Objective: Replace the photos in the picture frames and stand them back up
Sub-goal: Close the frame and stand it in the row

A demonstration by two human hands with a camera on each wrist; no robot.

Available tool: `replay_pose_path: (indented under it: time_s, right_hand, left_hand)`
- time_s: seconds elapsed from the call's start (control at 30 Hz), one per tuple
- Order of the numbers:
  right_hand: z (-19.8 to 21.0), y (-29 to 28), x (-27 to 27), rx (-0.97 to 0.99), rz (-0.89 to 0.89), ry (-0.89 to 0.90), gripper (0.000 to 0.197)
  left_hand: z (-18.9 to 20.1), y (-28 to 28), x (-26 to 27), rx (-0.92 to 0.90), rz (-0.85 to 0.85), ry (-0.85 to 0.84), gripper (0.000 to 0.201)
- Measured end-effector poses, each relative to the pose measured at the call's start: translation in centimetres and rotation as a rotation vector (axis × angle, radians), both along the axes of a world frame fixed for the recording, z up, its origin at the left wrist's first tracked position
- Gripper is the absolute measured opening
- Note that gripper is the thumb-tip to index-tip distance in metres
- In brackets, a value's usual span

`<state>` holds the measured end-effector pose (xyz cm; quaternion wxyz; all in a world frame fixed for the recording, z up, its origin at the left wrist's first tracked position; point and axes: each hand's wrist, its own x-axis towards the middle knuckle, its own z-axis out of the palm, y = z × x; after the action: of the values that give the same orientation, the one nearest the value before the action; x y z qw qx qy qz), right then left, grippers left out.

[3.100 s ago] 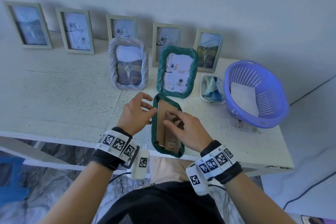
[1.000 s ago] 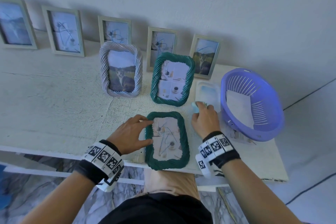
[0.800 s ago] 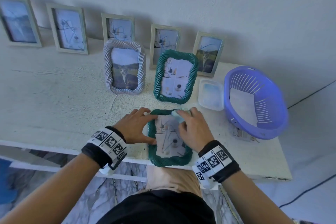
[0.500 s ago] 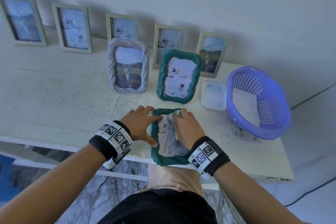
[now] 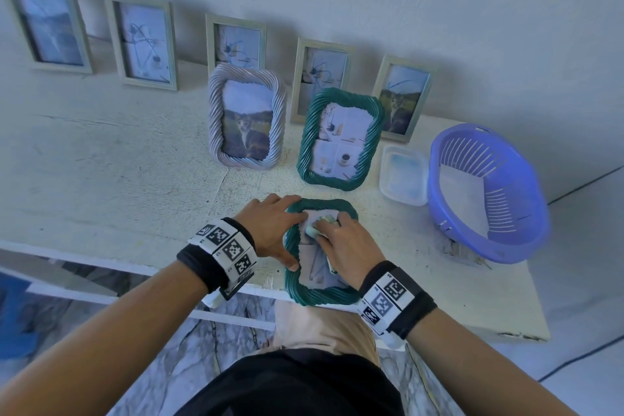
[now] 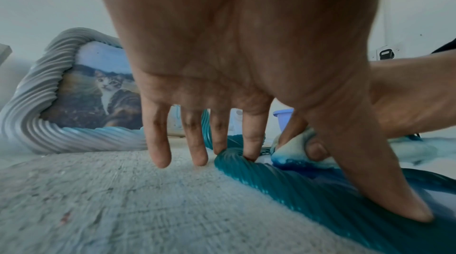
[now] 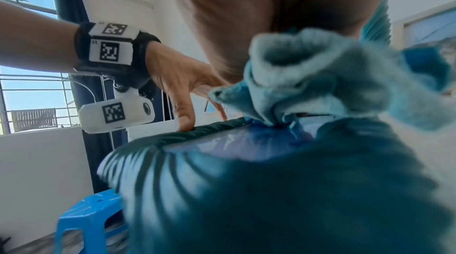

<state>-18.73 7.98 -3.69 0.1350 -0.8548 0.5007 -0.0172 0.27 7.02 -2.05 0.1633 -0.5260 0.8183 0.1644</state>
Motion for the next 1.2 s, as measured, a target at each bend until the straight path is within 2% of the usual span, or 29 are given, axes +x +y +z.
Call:
replay_pose_path:
  time_s: [0.17,0.27,0.43,0.53,0.7,0.9,1.1,1.2]
  right_hand:
    - [0.0,-1.9,0.2,-0.014,-0.034,0.073,0.025]
    - [0.2,-2.7,0.0,-0.027,-0.035,0.051,0.022]
    - [1.4,-0.6,-0.8,0.124,0.199,0.005,0.026]
    - [1.7,-0.8,-1.1,0.1,0.293,0.109,0.026]
    - [1.5,-3.1,0.9,0.007,0.163,0.185,0.022]
    - [2.1,0.0,0.1,0.086,0.347,0.172,0.024]
    - [1.5,-4.1,-0.7,0.012,0.16,0.165,0.023]
    - [1.5,-2.9,-0.5,0.023,0.181,0.145,0.023]
  left_hand:
    - [0.2,-0.1,0.0,0.006,-0.008,-0.012,0.1]
    - [0.2,-0.1,0.0,0.005,-0.009,-0.019,0.1]
    - [0.3,-0.1,-0.2,-0.003,-0.015,-0.036,0.097]
    - [0.3,-0.2,-0.1,0.004,-0.021,-0.036,0.097]
    - [0.2,-0.2,-0.1,0.001,-0.021,-0.026,0.096]
    - [0.2,0.0,-0.1,0.014,-0.016,-0.025,0.096]
    - [0.3,-0.2,-0.2,0.008,-0.04,-0.057,0.097]
    - [0.2,-0.1,-0.1,0.004,-0.041,-0.055,0.096]
